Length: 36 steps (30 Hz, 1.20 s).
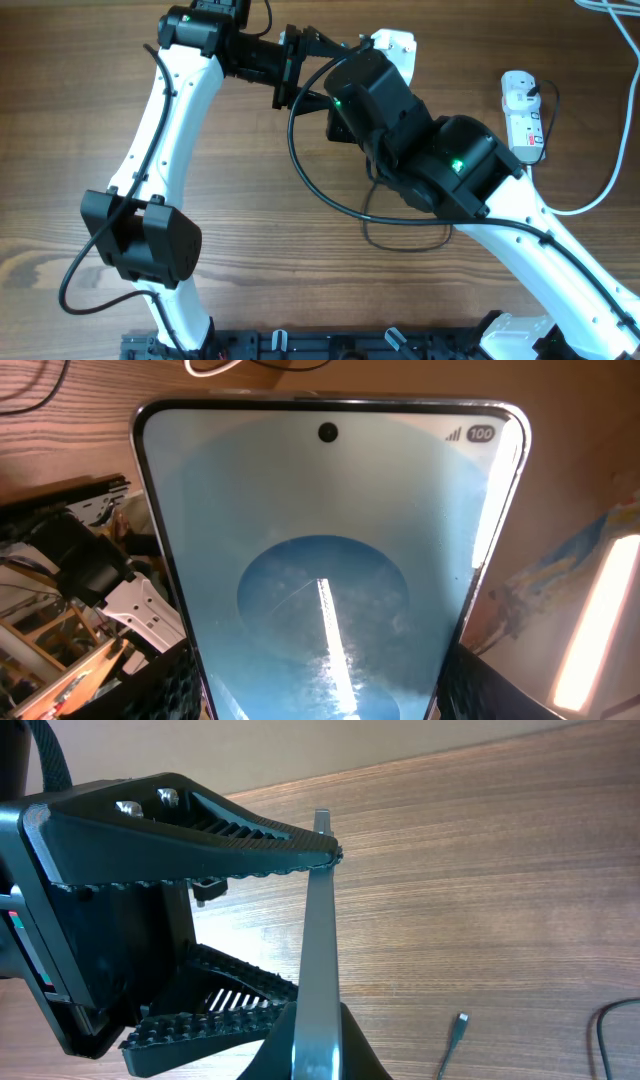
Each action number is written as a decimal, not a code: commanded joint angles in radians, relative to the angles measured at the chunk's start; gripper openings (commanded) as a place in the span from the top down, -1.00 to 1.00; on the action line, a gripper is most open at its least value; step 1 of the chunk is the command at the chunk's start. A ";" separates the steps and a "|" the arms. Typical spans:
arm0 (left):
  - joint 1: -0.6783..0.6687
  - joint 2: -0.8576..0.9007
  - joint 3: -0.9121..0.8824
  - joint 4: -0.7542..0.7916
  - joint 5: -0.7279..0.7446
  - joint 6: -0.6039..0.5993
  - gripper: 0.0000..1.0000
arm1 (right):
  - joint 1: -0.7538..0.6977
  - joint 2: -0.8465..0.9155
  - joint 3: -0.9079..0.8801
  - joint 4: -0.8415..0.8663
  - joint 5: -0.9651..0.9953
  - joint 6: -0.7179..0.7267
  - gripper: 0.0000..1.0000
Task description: Plug charger to phone and switch on socket
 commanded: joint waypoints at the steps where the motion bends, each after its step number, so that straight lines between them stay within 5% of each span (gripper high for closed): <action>1: -0.002 -0.026 0.021 0.004 0.050 0.010 -0.29 | -0.002 0.008 0.007 0.011 0.002 0.068 0.87; 5: -0.002 -0.026 0.021 0.004 0.050 0.010 -0.41 | -0.002 0.006 0.007 0.016 0.014 0.172 0.91; 7: -0.002 -0.026 0.021 0.004 0.043 0.011 -0.90 | -0.002 -0.005 0.007 0.018 0.047 0.268 0.91; 9: -0.002 -0.026 0.021 0.005 0.027 0.013 -1.00 | -0.002 -0.026 0.007 0.017 0.089 0.344 0.91; 15: -0.002 -0.026 0.021 0.004 0.016 0.011 -1.00 | -0.002 -0.103 0.007 0.016 0.137 0.620 0.91; 20: -0.002 -0.026 0.021 0.004 0.040 0.005 -0.71 | -0.002 -0.094 0.006 -0.076 0.057 1.098 0.91; 25: -0.002 -0.026 0.021 0.004 0.047 0.005 -0.42 | -0.002 -0.090 0.006 -0.071 0.057 1.258 0.91; 36: -0.002 -0.026 0.021 0.004 0.046 -0.018 -0.40 | -0.002 0.024 0.005 -0.009 0.038 1.342 0.91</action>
